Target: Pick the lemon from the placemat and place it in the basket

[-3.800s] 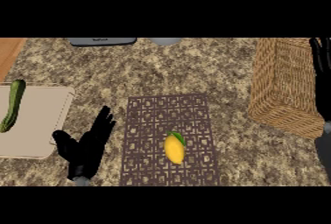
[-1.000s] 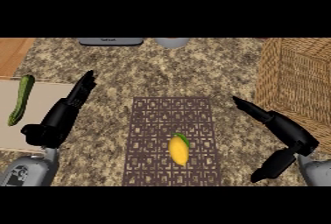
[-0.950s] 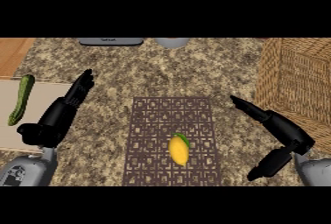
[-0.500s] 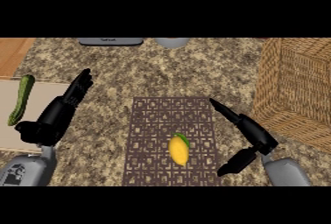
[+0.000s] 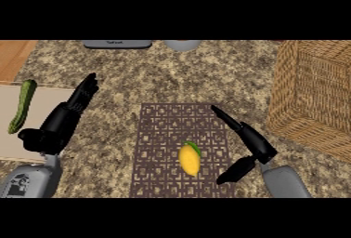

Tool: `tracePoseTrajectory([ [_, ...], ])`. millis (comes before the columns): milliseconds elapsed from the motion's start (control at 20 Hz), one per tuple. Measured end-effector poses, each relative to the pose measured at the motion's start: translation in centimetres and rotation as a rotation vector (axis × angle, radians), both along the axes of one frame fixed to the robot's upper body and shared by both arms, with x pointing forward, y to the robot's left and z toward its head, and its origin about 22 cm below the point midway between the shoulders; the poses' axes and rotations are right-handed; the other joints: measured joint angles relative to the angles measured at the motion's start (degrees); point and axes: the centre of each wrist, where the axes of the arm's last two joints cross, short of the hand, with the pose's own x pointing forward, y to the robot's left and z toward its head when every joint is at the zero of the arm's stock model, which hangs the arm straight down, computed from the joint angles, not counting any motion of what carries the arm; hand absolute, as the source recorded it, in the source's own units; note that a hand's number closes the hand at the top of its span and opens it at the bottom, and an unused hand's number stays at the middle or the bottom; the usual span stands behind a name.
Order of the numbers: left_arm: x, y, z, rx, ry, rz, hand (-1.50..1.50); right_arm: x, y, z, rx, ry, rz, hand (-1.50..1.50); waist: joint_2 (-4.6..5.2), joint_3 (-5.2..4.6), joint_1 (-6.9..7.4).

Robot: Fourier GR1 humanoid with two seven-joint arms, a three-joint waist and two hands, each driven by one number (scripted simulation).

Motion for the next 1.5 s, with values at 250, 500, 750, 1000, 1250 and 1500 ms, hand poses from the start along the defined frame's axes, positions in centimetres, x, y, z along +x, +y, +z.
tracePoseTrajectory([
  [250, 0.1, -0.2, 0.0, 0.001, 0.005, -0.001, 0.0, -0.3, 0.4, 0.1, 0.037, -0.002, 0.017, -1.5, -0.02, -0.01, -0.06],
  [500, -0.7, -0.5, -0.1, 0.003, 0.004, -0.004, 0.0, -0.5, 0.3, 0.4, 0.012, -0.006, 0.017, -1.5, -0.04, -0.01, -0.03],
  [750, 0.1, 0.3, 0.4, -0.005, 0.003, -0.003, 0.0, -0.7, 1.7, 0.1, -0.041, 0.002, 0.021, -1.5, -0.02, -0.01, -0.04],
  [1000, 0.4, 0.1, 0.5, 0.002, 0.0, 0.001, 0.0, -0.9, 3.2, 0.2, -0.071, -0.002, 0.031, -1.5, -0.02, -0.01, -0.06],
  [1250, 0.2, -0.1, 0.6, 0.002, -0.001, -0.001, 0.0, -0.6, 4.7, -0.4, -0.086, 0.006, 0.031, -1.5, -0.02, -0.01, 0.01],
  [1500, -0.8, 0.0, 0.7, 0.0, -0.001, -0.003, 0.0, -0.2, 5.7, -1.0, -0.118, 0.023, 0.036, -1.5, -0.03, -0.01, 0.11],
])
